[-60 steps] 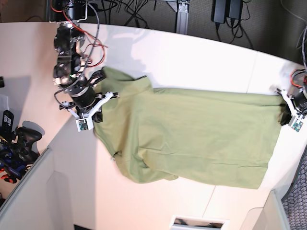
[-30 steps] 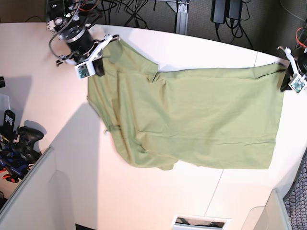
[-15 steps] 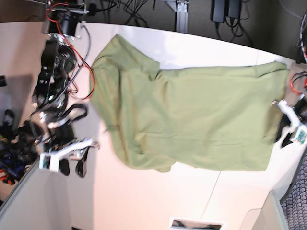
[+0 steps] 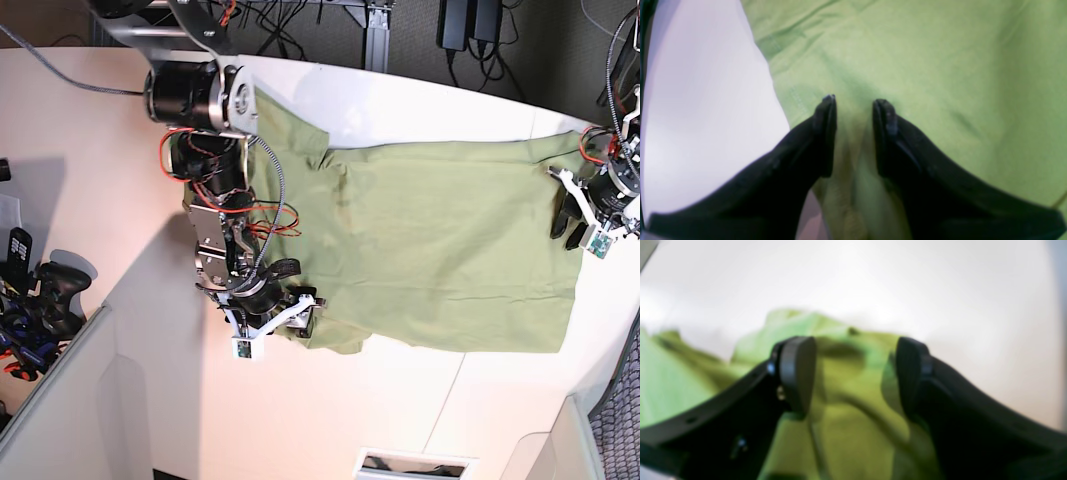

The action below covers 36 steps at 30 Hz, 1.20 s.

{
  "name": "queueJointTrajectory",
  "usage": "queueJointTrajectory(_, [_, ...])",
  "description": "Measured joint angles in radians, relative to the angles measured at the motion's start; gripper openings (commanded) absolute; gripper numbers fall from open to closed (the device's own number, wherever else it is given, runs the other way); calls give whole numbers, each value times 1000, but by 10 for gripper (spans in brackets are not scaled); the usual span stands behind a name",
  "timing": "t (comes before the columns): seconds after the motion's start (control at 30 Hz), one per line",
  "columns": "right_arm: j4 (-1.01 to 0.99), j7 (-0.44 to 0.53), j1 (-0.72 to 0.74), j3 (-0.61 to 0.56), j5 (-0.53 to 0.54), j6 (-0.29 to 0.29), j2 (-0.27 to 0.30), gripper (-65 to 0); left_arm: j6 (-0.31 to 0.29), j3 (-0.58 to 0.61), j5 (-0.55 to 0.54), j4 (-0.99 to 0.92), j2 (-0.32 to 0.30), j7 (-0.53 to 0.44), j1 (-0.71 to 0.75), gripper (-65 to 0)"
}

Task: Layout the t-shirt on the table in an organized manner, then fold the t-shirt properly
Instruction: 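Release the shirt with the right gripper and grasp the hem corner, then release the shirt with the left gripper and grasp the hem corner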

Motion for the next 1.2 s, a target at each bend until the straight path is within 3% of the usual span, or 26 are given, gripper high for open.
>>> queueJointTrajectory(0.07, [-1,31,-6,0,-13,-4,7,-442,0,0,0,0,0,-1,0,-422])
queueJointTrajectory(0.13, [1,77,-14,0,-43,-4,23,-612,0,0,-2,0,0,0,0,-422])
queueJointTrajectory(0.17, [1,103,-20,0,-77,-5,31,-650,0,0,-2,0,1,0,0,-422])
queueJointTrajectory(0.4, [8,186,-50,0,-156,-7,44,-650,1,0,-3,0,3,12,4,-422])
queueJointTrajectory(0.5, [63,188,-49,0,-136,-3,88,-650,1,0,-9,0,3,12,27,-422])
queueJointTrajectory(0.73, [264,89,-99,0,19,-2,196,-650,1,-2,-24,8,3,-23,90,-422])
queueJointTrajectory(0.93, [299,56,-160,0,137,0,190,-650,1,-2,-28,9,2,-34,102,-422])
queueJointTrajectory(0.97, [299,55,-178,0,146,0,188,-608,1,-2,-27,9,3,-35,103,-422])
queueJointTrajectory(1.07, [299,52,-243,0,172,0,191,-341,1,-2,-26,9,2,-34,102,-422])
queueJointTrajectory(1.1, [299,52,-264,0,179,-1,192,-307,1,-2,-26,9,2,-34,102,-422])
queueJointTrajectory(1.2, [345,51,-333,0,213,0,190,-305,1,-3,-26,9,2,-30,107,-422])
